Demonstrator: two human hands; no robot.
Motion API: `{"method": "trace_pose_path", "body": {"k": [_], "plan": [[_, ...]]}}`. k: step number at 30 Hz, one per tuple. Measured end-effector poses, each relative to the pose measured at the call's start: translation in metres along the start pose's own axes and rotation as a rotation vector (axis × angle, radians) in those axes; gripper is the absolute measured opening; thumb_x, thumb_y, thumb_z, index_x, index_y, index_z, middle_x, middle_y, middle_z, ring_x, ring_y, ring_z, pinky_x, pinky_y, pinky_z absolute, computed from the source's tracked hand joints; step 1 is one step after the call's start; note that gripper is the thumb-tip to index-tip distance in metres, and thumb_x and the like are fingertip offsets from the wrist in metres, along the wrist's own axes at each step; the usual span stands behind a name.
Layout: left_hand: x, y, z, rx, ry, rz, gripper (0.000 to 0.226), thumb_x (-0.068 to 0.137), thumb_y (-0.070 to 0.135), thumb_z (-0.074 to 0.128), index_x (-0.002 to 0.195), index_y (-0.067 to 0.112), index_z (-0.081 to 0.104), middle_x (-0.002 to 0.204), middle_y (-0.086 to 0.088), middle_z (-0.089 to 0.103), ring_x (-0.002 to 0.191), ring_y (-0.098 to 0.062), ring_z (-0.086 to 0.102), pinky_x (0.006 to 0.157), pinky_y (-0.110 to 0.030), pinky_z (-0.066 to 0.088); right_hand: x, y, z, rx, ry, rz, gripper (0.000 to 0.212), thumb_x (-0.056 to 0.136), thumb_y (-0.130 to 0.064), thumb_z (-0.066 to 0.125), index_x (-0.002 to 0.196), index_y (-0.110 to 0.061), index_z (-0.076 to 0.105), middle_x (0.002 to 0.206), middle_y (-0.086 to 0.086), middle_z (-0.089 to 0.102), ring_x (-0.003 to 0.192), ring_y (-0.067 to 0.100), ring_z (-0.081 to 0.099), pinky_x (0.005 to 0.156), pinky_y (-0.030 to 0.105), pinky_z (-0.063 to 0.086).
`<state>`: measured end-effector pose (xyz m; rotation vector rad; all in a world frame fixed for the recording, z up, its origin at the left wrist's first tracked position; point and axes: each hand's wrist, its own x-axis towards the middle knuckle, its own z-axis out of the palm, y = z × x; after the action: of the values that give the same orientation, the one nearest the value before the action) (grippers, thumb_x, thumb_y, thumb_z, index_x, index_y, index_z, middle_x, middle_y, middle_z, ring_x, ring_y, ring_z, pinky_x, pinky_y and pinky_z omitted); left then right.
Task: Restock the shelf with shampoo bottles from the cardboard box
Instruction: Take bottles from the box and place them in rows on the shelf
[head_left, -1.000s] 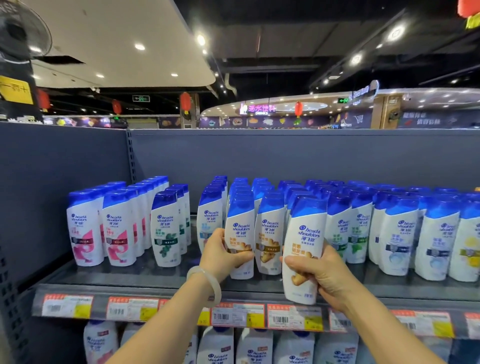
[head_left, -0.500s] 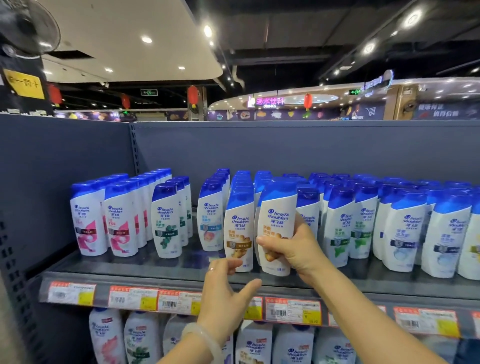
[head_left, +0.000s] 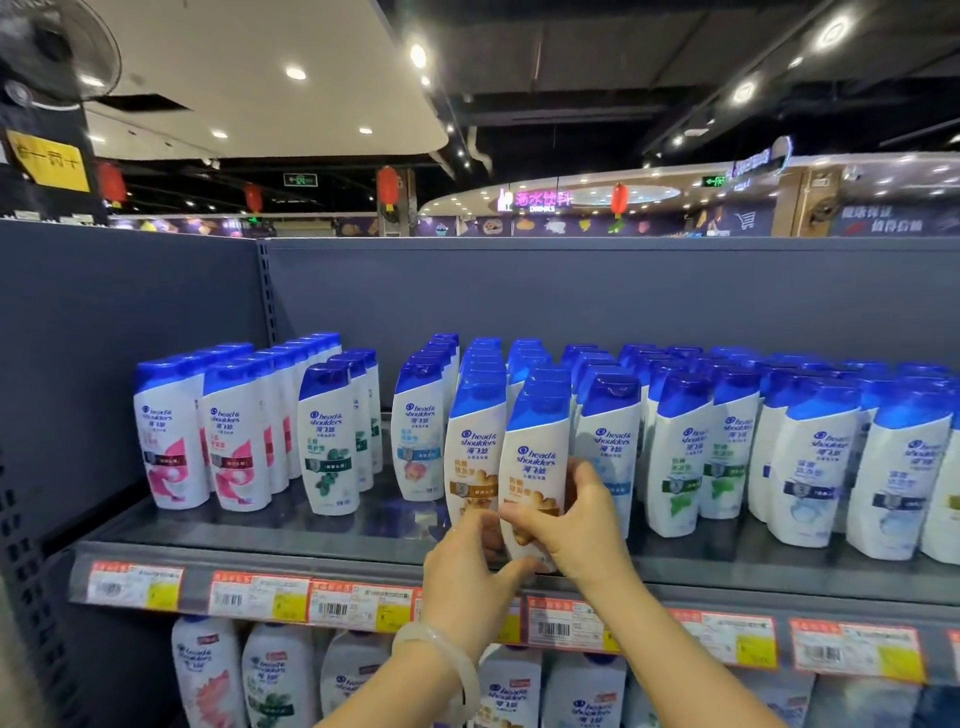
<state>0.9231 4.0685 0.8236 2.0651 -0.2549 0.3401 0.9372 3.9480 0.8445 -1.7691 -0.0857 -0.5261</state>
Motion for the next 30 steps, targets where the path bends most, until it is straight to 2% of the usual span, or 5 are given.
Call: {"method": "trace_pose_path", "body": {"k": [3, 7, 12, 16, 30], "plan": [[-0.001, 0.001, 0.003, 0.0, 0.011, -0.008, 0.037, 0.066, 0.031, 0.078, 0.089, 0.04, 0.051, 0.082, 0.014, 0.067, 0.08, -0.004, 0.064, 0.078, -0.026, 0.053, -0.008, 0.003, -0.003, -0.238, 0.078, -0.026, 0.063, 0.059, -0.033, 0.084, 0.111, -0.021, 0.052, 0.103, -0.005, 0.054, 0.097, 0.011, 0.056, 0.069, 0.016, 0.048], [0.001, 0.002, 0.007, 0.051, 0.042, -0.026, 0.028, 0.067, 0.032, 0.073, 0.086, 0.036, 0.053, 0.079, 0.014, 0.065, 0.08, -0.008, 0.063, 0.087, -0.041, 0.05, -0.016, 0.01, -0.006, -0.222, 0.047, 0.037, 0.053, 0.06, -0.031, 0.084, 0.102, -0.022, 0.052, 0.104, -0.002, 0.064, 0.095, 0.013, 0.062, 0.075, 0.027, 0.054], [0.0, 0.004, 0.008, 0.053, 0.055, -0.069, 0.03, 0.067, 0.036, 0.074, 0.074, 0.037, 0.046, 0.076, 0.016, 0.063, 0.082, -0.008, 0.062, 0.088, -0.042, 0.05, -0.015, 0.008, -0.009, -0.218, 0.011, 0.044, 0.046, 0.064, -0.028, 0.082, 0.098, -0.024, 0.053, 0.089, -0.012, 0.062, 0.078, -0.003, 0.057, 0.057, 0.006, 0.042], [0.0, 0.005, 0.008, 0.042, 0.065, -0.087, 0.031, 0.066, 0.041, 0.075, 0.074, 0.034, 0.046, 0.074, 0.016, 0.061, 0.082, -0.009, 0.061, 0.087, -0.042, 0.05, -0.016, 0.008, -0.011, -0.236, 0.011, 0.04, 0.043, 0.065, -0.029, 0.082, 0.096, -0.025, 0.053, 0.083, -0.017, 0.057, 0.074, -0.008, 0.054, 0.053, 0.006, 0.041], [0.003, 0.003, 0.01, 0.041, 0.09, -0.086, 0.031, 0.064, 0.041, 0.076, 0.076, 0.032, 0.049, 0.075, 0.014, 0.062, 0.079, -0.009, 0.062, 0.087, -0.042, 0.051, -0.015, 0.008, -0.015, -0.245, 0.0, 0.049, 0.043, 0.064, -0.031, 0.082, 0.095, -0.023, 0.052, 0.082, -0.015, 0.058, 0.072, -0.004, 0.056, 0.051, 0.006, 0.04]]}}
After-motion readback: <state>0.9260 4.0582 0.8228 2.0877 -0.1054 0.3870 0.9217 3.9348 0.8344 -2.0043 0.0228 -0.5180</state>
